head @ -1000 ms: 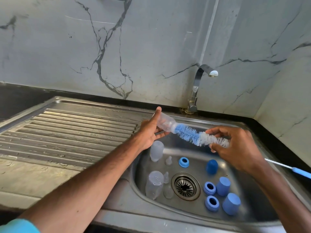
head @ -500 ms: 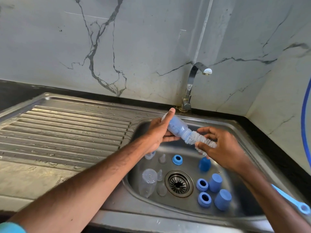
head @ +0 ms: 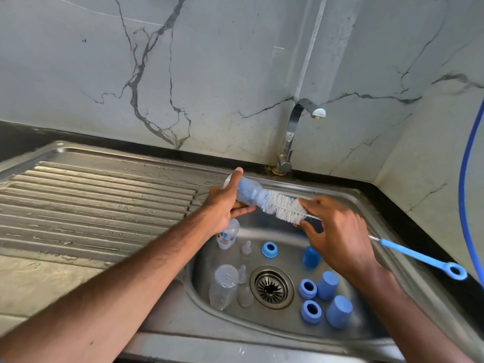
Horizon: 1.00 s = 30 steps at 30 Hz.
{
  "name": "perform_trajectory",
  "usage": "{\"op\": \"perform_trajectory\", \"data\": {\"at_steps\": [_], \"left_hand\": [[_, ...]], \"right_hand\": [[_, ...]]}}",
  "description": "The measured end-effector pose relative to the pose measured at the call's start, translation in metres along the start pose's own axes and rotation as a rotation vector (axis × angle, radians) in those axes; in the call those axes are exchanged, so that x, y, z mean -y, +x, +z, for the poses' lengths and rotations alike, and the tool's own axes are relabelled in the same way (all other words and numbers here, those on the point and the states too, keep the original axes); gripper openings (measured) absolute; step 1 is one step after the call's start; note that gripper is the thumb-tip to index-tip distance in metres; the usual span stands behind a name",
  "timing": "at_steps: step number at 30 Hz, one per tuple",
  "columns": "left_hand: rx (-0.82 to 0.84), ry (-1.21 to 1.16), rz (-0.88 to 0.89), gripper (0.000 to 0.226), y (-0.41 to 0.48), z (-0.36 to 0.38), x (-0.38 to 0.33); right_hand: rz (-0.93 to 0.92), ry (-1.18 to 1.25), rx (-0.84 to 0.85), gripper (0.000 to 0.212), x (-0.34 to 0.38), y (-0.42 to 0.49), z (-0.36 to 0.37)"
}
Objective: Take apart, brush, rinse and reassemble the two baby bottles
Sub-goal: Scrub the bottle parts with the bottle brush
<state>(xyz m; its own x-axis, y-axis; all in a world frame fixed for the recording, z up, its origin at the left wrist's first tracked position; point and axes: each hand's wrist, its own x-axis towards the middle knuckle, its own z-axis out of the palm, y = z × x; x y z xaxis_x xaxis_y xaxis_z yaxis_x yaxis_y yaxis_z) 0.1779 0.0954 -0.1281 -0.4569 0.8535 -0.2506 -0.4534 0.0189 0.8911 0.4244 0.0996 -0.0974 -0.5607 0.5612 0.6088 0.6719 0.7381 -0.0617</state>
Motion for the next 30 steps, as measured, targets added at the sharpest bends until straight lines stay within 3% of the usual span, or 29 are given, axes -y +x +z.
{"op": "perform_trajectory", "data": {"at_steps": [3,5,6,7,9,11,13,15,18,21,23,26,30], "left_hand": [[0.033,-0.003,-0.009,0.057,0.000,-0.001,-0.003],[0.067,-0.022,-0.008,0.058,-0.001,0.000,-0.004],[0.092,-0.033,-0.001,0.059,-0.002,0.002,-0.005],[0.124,-0.036,0.011,0.059,-0.003,0.003,-0.006],[0.199,-0.021,0.051,0.056,-0.005,0.005,-0.006],[0.261,-0.003,0.096,0.053,-0.007,0.008,-0.006],[0.287,0.024,0.117,0.052,-0.008,0.011,-0.005],[0.256,0.033,0.117,0.053,-0.009,0.012,-0.003],[0.149,0.019,0.099,0.056,-0.008,0.009,-0.001],[0.083,-0.024,0.104,0.052,-0.006,0.006,-0.003],[0.088,-0.060,0.119,0.051,-0.006,0.005,-0.006],[0.195,-0.074,0.148,0.048,-0.010,0.004,-0.010],[0.441,-0.087,0.174,0.041,-0.021,0.011,-0.011]], "right_hand": [[-0.048,-0.061,-0.011,0.040,0.001,0.001,-0.001],[-0.033,-0.066,-0.006,0.020,0.002,0.002,-0.004],[-0.004,-0.065,0.023,0.020,0.003,0.002,-0.003],[0.051,-0.023,0.068,0.033,0.003,0.002,0.000],[0.345,0.295,0.229,0.051,0.001,0.007,0.001],[0.756,0.767,0.520,0.054,-0.005,0.013,-0.003],[0.913,0.988,0.708,0.055,-0.013,0.013,-0.009],[0.796,0.833,0.671,0.062,-0.020,0.010,-0.009],[0.521,0.465,0.369,0.055,-0.013,0.007,-0.007],[0.419,0.484,0.249,0.053,-0.002,0.009,-0.007],[0.384,0.479,0.193,0.037,-0.001,0.008,-0.005],[0.499,0.660,0.181,0.018,-0.001,0.007,-0.006],[0.836,1.017,0.382,0.021,-0.013,0.011,-0.007]]}}
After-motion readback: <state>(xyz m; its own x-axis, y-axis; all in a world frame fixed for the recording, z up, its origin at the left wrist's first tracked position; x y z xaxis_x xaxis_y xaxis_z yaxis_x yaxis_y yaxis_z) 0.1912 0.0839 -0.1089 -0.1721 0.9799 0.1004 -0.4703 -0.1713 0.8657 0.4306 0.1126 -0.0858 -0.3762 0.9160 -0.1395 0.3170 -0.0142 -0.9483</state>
